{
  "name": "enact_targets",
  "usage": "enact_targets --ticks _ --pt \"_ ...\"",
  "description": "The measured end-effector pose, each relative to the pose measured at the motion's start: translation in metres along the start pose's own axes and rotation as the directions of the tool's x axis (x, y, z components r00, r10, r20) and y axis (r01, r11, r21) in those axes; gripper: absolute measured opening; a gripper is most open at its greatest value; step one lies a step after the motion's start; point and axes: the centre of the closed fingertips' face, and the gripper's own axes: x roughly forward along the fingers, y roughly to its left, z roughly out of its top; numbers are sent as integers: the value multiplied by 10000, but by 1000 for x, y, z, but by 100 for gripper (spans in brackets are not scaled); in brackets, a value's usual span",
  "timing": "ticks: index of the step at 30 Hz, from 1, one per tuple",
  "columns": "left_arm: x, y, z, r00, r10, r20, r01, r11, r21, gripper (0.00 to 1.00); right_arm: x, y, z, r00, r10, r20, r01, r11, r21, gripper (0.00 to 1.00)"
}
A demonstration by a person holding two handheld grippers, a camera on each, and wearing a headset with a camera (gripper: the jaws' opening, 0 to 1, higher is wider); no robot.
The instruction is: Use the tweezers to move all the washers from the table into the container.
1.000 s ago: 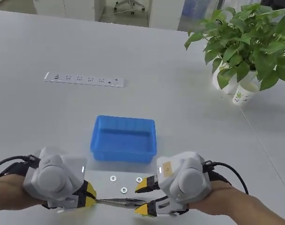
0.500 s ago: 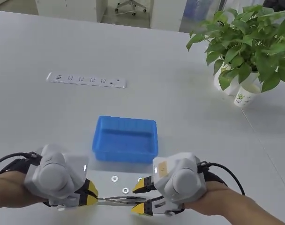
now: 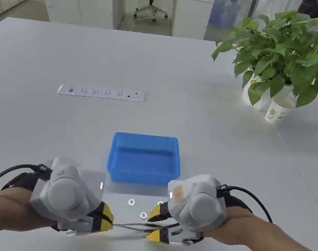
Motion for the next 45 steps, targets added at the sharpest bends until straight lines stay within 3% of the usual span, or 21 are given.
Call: enact_targets --ticks 12,24,34,45 --pt "-12 -2 17 9997 79 232 -79 10000 8 5 1 3 1 9999 30 -136 -34 9997 -246 15" --pt "-25 2 44 9973 168 715 -193 9993 332 5 -1 2 3 9999 -104 -117 100 9995 -302 13" --pt "-34 4 70 9912 205 1312 -280 9980 559 5 -5 -1 12 9995 -278 150 281 9994 -185 12" --pt "-37 6 86 9855 166 1691 -300 9966 771 5 0 0 23 9983 -311 488 310 9995 26 12"
